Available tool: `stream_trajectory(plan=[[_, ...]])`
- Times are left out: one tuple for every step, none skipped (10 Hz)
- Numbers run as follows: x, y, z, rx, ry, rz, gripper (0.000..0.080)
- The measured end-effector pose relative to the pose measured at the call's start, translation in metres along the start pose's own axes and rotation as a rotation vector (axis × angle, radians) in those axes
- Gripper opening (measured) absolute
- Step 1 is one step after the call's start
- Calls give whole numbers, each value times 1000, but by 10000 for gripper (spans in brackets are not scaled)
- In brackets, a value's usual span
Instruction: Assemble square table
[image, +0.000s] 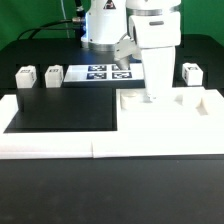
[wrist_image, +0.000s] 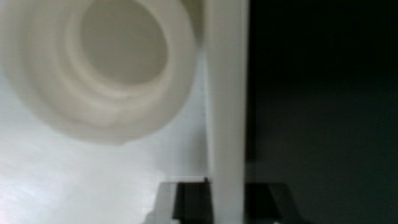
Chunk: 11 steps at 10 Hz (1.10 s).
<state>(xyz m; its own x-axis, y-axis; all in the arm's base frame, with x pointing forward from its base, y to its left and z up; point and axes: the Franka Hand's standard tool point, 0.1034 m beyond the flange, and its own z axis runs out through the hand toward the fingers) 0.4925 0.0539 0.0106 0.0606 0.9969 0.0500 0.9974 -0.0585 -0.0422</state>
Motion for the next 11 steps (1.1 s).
stream_trajectory(plan=[[0,0,0,1,0,0,59],[0,0,0,1,0,2,59],[0,0,0,1,0,2,215],[0,0,0,1,0,3,350],[0,0,0,1,0,3,350],[0,0,0,1,0,3,552],[0,0,0,1,0,3,619],[0,0,0,1,0,3,619],[-1,0,0,1,0,3,644],[-1,0,0,1,0,4,648],[-1,0,0,1,0,4,648]])
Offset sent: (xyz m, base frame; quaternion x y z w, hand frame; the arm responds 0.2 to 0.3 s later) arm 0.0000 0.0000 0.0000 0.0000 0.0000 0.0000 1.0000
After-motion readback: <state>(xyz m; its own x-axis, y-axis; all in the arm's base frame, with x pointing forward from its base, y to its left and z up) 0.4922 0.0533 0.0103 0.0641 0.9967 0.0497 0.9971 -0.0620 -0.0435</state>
